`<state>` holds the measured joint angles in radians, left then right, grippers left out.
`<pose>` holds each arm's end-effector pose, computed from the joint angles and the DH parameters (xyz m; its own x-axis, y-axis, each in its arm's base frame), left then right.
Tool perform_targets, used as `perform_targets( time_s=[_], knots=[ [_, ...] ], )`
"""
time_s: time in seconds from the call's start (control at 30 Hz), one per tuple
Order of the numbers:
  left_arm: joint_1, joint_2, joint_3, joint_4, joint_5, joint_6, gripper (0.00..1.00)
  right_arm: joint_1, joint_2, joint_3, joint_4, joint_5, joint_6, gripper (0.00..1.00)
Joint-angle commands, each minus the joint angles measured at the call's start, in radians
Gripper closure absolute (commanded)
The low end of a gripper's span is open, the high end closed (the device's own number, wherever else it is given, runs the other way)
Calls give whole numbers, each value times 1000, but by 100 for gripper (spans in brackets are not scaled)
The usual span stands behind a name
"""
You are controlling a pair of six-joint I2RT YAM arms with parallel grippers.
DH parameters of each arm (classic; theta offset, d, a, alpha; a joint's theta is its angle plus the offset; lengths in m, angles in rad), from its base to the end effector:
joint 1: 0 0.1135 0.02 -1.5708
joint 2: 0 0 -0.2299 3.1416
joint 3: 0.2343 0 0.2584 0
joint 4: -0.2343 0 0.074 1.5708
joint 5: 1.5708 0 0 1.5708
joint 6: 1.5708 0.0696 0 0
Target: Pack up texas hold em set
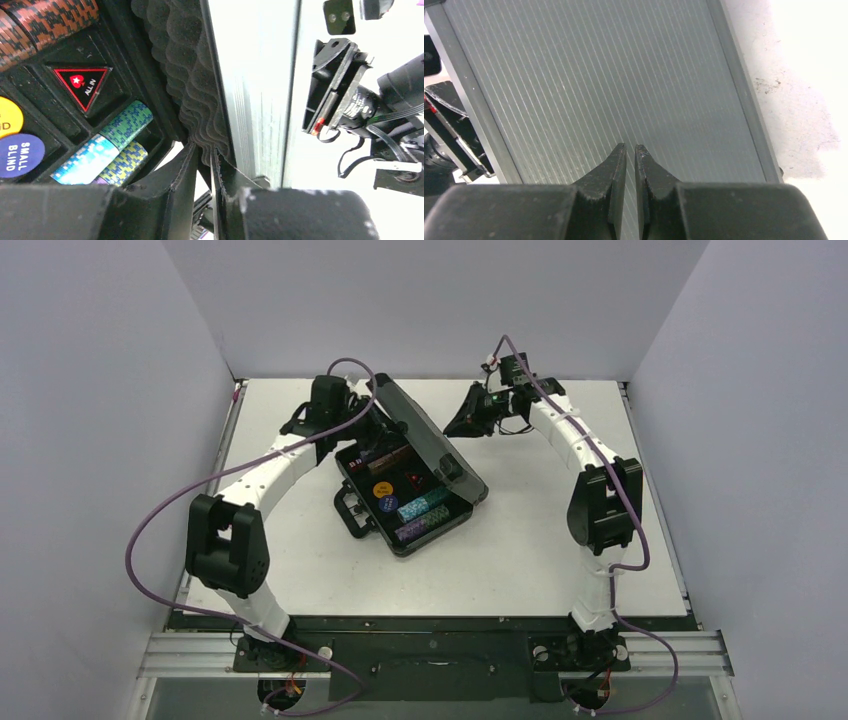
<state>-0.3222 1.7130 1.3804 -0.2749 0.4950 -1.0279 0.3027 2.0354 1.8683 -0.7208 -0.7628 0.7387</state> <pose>0.3887 -0.1646 0.2385 -0.8351 -0.5155 -0.1920 -0.1285 0.5222 -0.8431 0.4241 0.1828 0.2399 -0.9728 0.2061 -0.1057 0.0316 0.5698 0.8212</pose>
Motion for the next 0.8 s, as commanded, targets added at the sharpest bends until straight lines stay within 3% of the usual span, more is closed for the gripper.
perform_targets(
  time_s=[0.0, 0.27, 0.43, 0.6, 0.77],
  knots=[
    [-5, -66, 2, 55, 12, -11, 86, 16, -18, 28, -2, -16, -19, 91],
    [-2, -102, 16, -101, -58, 73, 85, 22, -12, 41, -7, -19, -24, 90],
    [12, -147, 22, -253, -133, 165, 78, 24, -19, 51, -8, -25, -25, 88],
    [51, -213, -74, -309, -168, 204, 67, 25, -21, 51, -4, -26, -26, 85],
    [92, -278, -186, -310, -166, 211, 64, 30, -21, 51, -3, -27, -27, 84]
  ],
)
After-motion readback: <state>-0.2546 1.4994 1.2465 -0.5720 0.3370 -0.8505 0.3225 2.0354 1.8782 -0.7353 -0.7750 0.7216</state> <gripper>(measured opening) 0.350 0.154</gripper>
